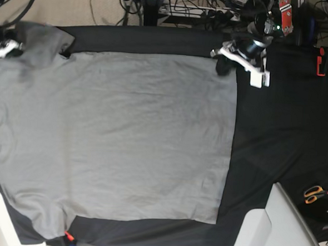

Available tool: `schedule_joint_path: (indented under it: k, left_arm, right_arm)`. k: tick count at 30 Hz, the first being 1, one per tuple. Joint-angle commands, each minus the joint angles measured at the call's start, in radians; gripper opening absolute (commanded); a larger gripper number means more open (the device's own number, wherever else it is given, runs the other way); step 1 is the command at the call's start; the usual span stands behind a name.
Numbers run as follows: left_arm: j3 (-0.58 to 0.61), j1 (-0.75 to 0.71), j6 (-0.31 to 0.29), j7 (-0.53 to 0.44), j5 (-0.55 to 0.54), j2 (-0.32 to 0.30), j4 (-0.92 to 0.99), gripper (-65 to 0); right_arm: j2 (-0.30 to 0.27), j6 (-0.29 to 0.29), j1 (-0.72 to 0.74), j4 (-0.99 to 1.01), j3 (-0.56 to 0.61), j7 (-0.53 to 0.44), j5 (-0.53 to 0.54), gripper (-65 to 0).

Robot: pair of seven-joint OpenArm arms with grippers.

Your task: Fold the T-shirt properly

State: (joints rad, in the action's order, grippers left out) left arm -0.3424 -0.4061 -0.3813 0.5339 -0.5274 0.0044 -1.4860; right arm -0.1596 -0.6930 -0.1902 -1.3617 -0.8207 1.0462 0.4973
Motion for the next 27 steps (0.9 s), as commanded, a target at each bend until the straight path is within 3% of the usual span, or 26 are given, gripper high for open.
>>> schedule_joint_path:
  k: [1,5,10,17,22,27]
  left_arm:
    - [-0.002,0.011,0.018,-0.016,-0.015,-0.005,-0.021,-65.0]
    - [-0.001,0.049,0.051,-0.010,-0.015,-0.005,-0.018,-65.0]
    - [-0.002,0.134,0.051,0.110,-0.015,-0.005,-0.003,-65.0]
    - [0.012,0.206,0.054,0.122,-0.013,-0.004,-0.003,-65.0]
    - [0.039,0.244,0.055,0.159,-0.009,0.003,-0.003,-65.0]
    - [0.039,0.278,0.104,0.159,-0.010,0.003,0.008,-65.0]
  right_arm:
    - [-0.024,-0.005,0.010,-0.018,-0.006,-0.011,0.014,-64.4]
    - [-0.061,-0.005,0.057,0.015,-0.004,-0.013,0.014,-64.4]
    - [-0.123,-0.005,0.134,0.118,-0.004,-0.011,0.014,-64.4]
    - [-0.179,-0.005,0.223,0.219,0.034,-0.017,0.013,-64.4]
    - [-0.189,-0.005,0.277,0.236,0.073,-0.019,0.014,-64.4]
    - [-0.191,-0.005,0.315,0.236,0.076,-0.054,0.013,-64.4]
